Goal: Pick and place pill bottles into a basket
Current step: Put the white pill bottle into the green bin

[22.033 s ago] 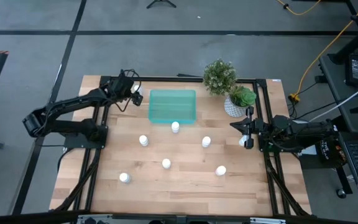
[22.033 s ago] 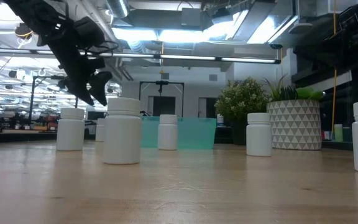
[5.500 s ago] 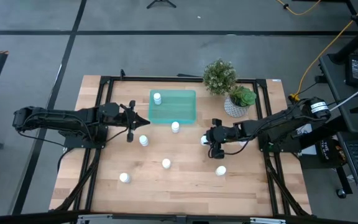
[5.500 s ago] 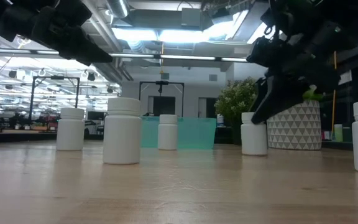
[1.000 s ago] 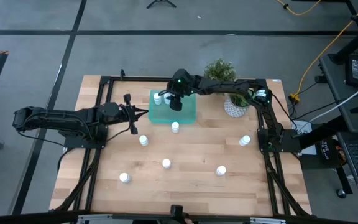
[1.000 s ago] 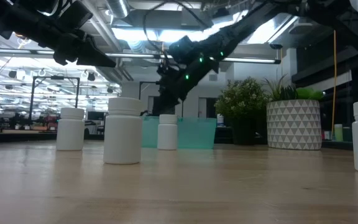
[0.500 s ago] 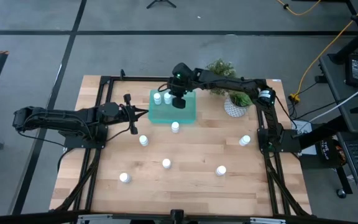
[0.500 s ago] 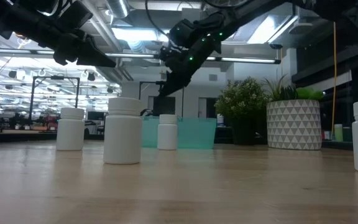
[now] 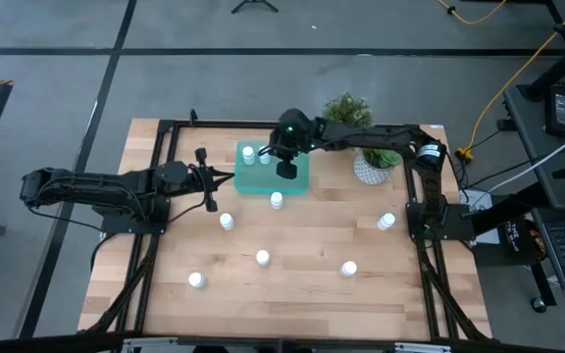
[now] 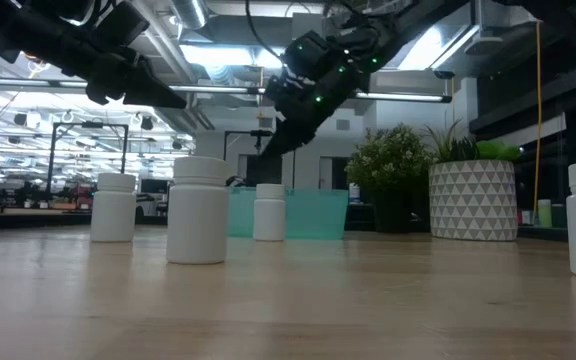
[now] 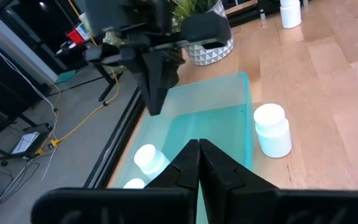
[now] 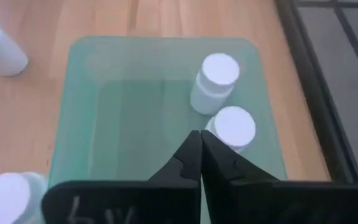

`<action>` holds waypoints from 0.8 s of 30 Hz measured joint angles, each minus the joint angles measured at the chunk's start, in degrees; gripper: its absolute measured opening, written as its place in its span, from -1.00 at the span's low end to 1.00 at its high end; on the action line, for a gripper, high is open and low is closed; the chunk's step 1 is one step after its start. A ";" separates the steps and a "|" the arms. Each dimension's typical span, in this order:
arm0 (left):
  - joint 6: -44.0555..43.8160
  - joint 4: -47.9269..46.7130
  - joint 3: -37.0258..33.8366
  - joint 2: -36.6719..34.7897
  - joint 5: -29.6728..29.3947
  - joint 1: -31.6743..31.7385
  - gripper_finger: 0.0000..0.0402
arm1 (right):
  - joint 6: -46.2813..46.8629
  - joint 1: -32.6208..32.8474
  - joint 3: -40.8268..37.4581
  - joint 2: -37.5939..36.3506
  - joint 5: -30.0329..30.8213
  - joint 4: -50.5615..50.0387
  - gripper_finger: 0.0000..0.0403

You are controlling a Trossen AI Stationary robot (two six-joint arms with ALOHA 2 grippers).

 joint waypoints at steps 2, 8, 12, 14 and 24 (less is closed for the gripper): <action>-1.37 -0.64 0.00 0.02 0.12 -0.02 -0.94 | 1.62 0.04 -2.08 -0.85 -0.83 2.94 -0.98; -1.54 -1.66 0.00 0.02 0.48 -0.02 -0.80 | 4.58 1.41 -11.82 -6.17 -1.40 13.43 -0.98; -1.72 -1.95 0.00 0.02 0.48 -0.06 -0.63 | 4.58 2.77 -20.28 -11.38 -1.48 19.80 -0.98; -1.70 -2.49 0.00 0.02 0.48 -0.10 -0.52 | 4.96 3.49 -24.75 -14.43 -1.34 21.40 -0.98; -7.31 -3.08 0.00 0.02 -0.16 0.08 0.02 | 4.68 5.07 -48.68 -28.47 -1.30 47.73 -0.98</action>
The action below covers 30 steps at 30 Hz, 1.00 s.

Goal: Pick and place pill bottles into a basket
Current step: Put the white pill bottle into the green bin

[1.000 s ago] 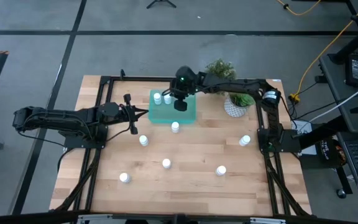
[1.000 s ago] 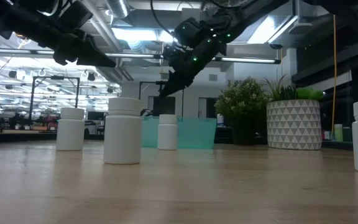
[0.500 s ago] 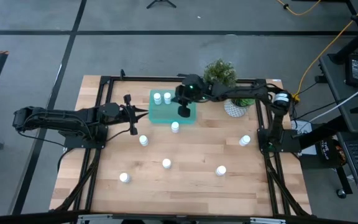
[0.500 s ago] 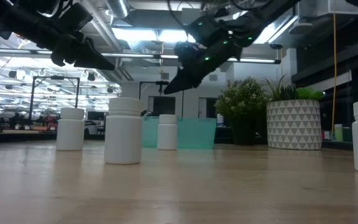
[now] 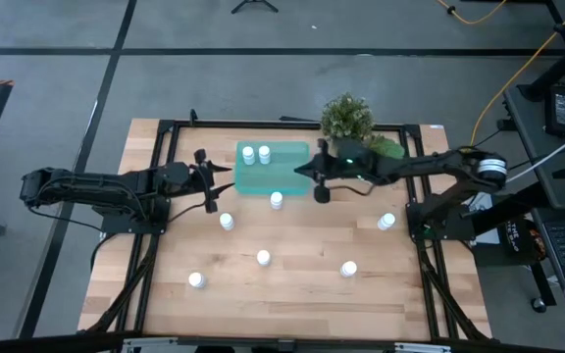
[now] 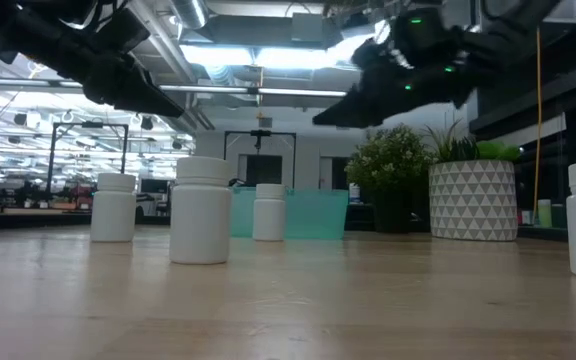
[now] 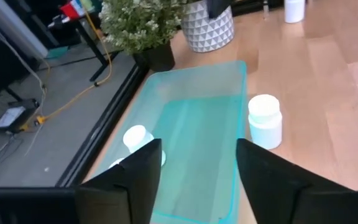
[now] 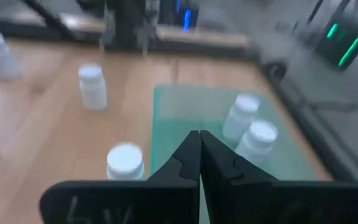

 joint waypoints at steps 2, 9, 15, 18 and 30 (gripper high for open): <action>-1.11 -0.03 0.00 0.00 -0.01 -0.02 0.07 | -0.24 0.06 -3.95 -1.71 -0.02 6.44 -0.98; -1.43 0.95 0.00 0.00 0.13 -0.03 0.06 | -0.03 0.04 -8.60 -2.61 0.02 15.68 -0.98; -2.10 1.38 0.00 0.00 4.65 -0.34 0.06 | -0.14 0.04 -8.60 -2.57 0.04 16.11 -0.98; -4.40 1.38 0.00 0.00 10.40 -0.71 0.06 | 1.43 0.04 -8.60 -2.57 0.04 16.16 -0.98; -10.71 -0.28 0.00 0.00 7.23 -8.07 0.04 | 5.69 -0.07 -8.60 -2.57 0.04 15.79 -0.97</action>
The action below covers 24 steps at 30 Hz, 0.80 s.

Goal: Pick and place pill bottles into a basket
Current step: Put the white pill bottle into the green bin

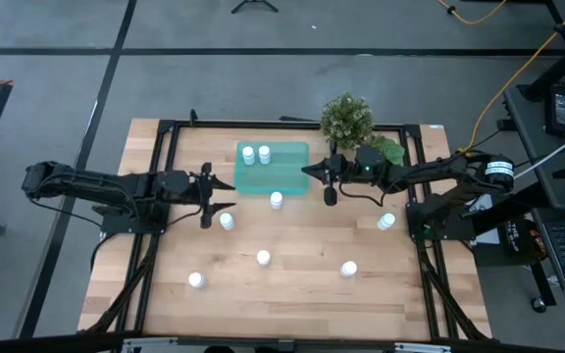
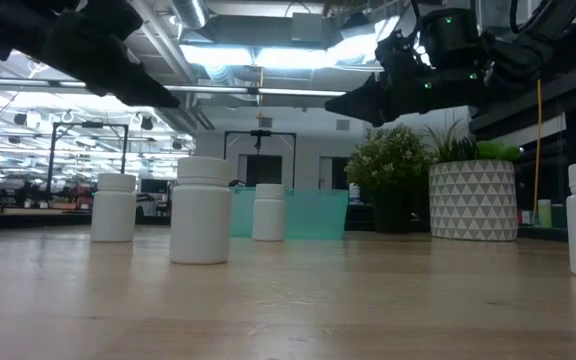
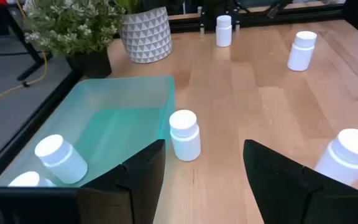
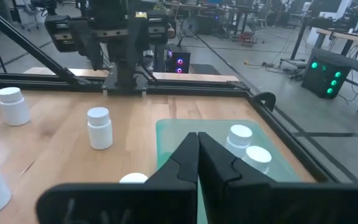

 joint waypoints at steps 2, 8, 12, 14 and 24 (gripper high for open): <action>-0.69 0.00 0.00 0.00 -1.76 -1.69 0.04 | -0.01 0.00 0.00 0.02 0.00 -0.01 -0.97; -3.92 -0.96 0.00 0.00 -2.65 -6.00 0.04 | -0.04 0.00 0.02 0.02 0.00 -0.02 -0.97; -5.86 -1.45 0.00 0.00 -4.71 -8.13 0.04 | 0.28 0.00 0.02 0.02 0.00 -0.02 -0.97; -6.86 -1.90 0.00 0.00 -5.33 -9.08 0.04 | 0.31 0.00 0.02 0.02 0.00 -0.02 -0.97; -12.60 -6.00 2.13 4.10 -7.44 -13.70 0.05 | 0.10 -0.02 0.04 0.06 0.01 -0.03 -0.97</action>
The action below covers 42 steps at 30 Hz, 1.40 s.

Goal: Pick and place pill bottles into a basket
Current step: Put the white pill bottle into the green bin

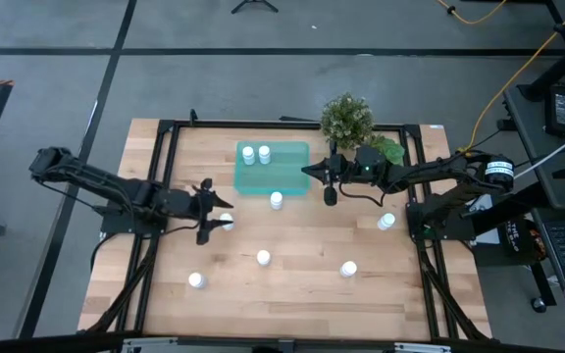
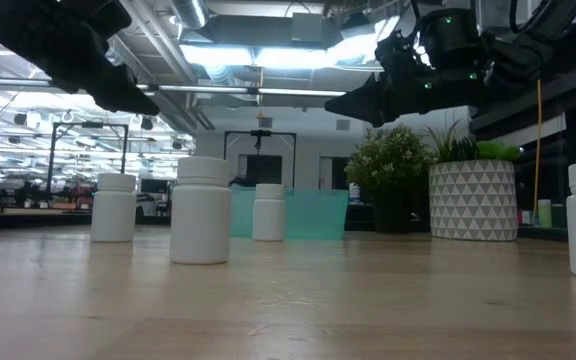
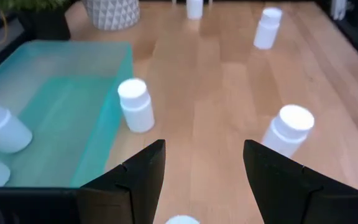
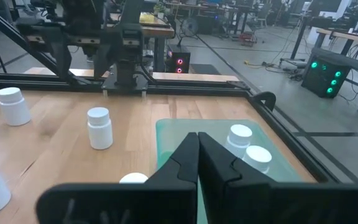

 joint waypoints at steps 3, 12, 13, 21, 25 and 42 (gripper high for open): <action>-1.38 -3.69 2.07 3.15 -1.94 -1.20 0.05 | -0.08 0.00 0.00 0.00 0.01 0.00 -0.97; -6.22 -12.00 6.00 8.73 -4.66 -2.25 0.05 | -0.25 0.00 0.00 0.07 0.03 -0.04 -0.97; -7.34 -12.34 6.01 8.91 -4.52 -2.25 0.05 | -0.25 0.00 0.00 0.11 0.04 -0.06 -0.97; -16.77 -16.48 6.01 11.78 -5.42 -2.25 0.05 | -0.25 0.00 0.00 0.13 0.02 -0.04 -0.97; -17.77 -16.30 6.01 13.97 -4.54 -2.25 0.05 | -0.28 0.00 0.00 0.13 0.02 -0.01 -0.97; -17.71 -16.23 6.01 19.92 -3.53 -2.25 0.04 | -0.47 0.00 0.00 0.13 1.65 0.00 -0.97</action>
